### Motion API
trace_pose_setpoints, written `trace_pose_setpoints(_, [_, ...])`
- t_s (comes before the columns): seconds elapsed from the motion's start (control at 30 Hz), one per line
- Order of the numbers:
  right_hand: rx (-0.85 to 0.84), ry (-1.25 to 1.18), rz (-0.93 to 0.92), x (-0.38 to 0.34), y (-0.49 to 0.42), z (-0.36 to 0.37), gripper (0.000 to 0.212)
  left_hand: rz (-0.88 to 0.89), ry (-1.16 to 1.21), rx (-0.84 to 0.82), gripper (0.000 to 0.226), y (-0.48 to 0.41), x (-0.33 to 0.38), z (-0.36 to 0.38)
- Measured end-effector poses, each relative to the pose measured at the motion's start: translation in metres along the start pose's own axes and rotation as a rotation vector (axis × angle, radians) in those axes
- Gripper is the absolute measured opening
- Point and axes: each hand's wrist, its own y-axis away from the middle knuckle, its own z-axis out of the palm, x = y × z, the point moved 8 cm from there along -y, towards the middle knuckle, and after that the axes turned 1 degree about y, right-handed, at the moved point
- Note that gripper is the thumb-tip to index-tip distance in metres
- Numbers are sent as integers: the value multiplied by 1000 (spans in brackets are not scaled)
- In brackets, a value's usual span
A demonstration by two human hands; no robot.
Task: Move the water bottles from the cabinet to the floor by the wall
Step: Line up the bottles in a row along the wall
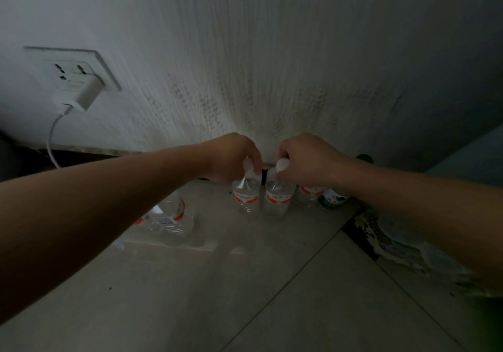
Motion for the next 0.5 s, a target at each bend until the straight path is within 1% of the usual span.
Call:
trace_pose_setpoints(0.13, [0,27,-14,0,-1,1,31,8,15,2,42,-2,1,3])
trace_pose_setpoints(0.33, [21,18,-36,0,1,6,32,-18,-65,-8,40,-4,3,19])
trace_pose_setpoints(0.43, [26,-3,-42,2,1,8,28,-49,-94,93,46,-2,6,17])
trace_pose_setpoints(0.5, [12,-15,-39,2,1,9,27,-102,-113,167,53,-1,7,14])
